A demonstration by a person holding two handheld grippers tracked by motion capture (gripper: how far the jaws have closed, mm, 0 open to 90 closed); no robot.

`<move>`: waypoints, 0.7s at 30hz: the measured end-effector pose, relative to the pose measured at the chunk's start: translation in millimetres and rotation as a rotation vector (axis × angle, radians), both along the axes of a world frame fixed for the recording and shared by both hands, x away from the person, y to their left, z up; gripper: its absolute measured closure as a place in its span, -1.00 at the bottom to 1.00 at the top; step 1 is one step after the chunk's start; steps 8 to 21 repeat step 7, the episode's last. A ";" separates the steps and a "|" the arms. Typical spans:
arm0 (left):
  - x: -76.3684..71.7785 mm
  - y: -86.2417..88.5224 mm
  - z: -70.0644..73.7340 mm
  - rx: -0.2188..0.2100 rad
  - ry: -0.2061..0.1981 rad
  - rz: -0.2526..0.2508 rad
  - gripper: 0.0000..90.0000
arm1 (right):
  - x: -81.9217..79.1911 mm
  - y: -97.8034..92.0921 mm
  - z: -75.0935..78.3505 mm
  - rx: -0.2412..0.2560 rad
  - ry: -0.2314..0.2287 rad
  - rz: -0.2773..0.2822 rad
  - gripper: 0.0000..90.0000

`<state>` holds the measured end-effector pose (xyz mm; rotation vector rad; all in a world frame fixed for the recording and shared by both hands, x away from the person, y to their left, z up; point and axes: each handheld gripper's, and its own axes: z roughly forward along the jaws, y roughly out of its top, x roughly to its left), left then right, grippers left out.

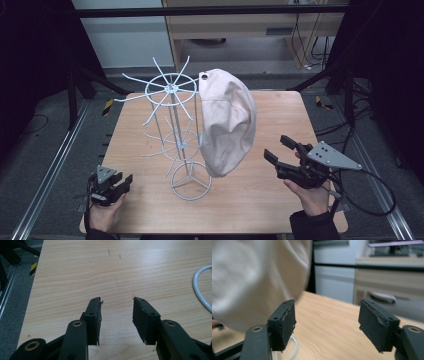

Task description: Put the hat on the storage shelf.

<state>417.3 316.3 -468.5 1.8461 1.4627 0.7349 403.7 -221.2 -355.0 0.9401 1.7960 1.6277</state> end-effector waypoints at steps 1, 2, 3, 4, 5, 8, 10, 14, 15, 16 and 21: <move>0.1 0.0 -0.2 -0.001 -0.001 -0.001 0.26 | 2.7 -3.3 -6.1 -0.016 0.023 -0.016 -0.42; 0.1 0.1 -0.3 -0.003 -0.001 -0.001 0.25 | 4.9 -6.0 -11.8 -0.028 0.041 -0.038 -0.44; 0.1 0.1 -0.4 -0.006 0.000 -0.002 0.25 | 8.4 -10.3 -19.9 -0.038 0.049 -0.060 -0.45; 0.0 0.1 -0.5 -0.008 -0.002 -0.003 0.25 | 10.5 -13.0 -24.8 -0.041 0.064 -0.072 -0.46; 0.0 0.0 -0.6 -0.009 -0.003 -0.005 0.24 | 13.7 -16.5 -31.8 -0.046 0.079 -0.088 -0.47; -0.1 -0.1 -0.8 -0.010 -0.003 -0.007 0.23 | 19.3 -23.0 -45.6 -0.055 0.114 -0.125 -0.50; -0.1 -0.1 -0.8 -0.010 -0.003 -0.007 0.23 | 19.3 -23.0 -45.6 -0.055 0.114 -0.125 -0.50; -0.1 -0.1 -0.8 -0.010 -0.003 -0.007 0.23 | 19.3 -23.0 -45.6 -0.055 0.114 -0.125 -0.50; -0.1 -0.1 -0.8 -0.010 -0.003 -0.007 0.23 | 19.3 -23.0 -45.6 -0.055 0.114 -0.125 -0.50; -0.1 -0.1 -0.8 -0.010 -0.003 -0.007 0.23 | 19.3 -23.0 -45.6 -0.055 0.114 -0.125 -0.50; -0.1 -0.1 -0.8 -0.010 -0.003 -0.007 0.23 | 19.3 -23.0 -45.6 -0.055 0.114 -0.125 -0.50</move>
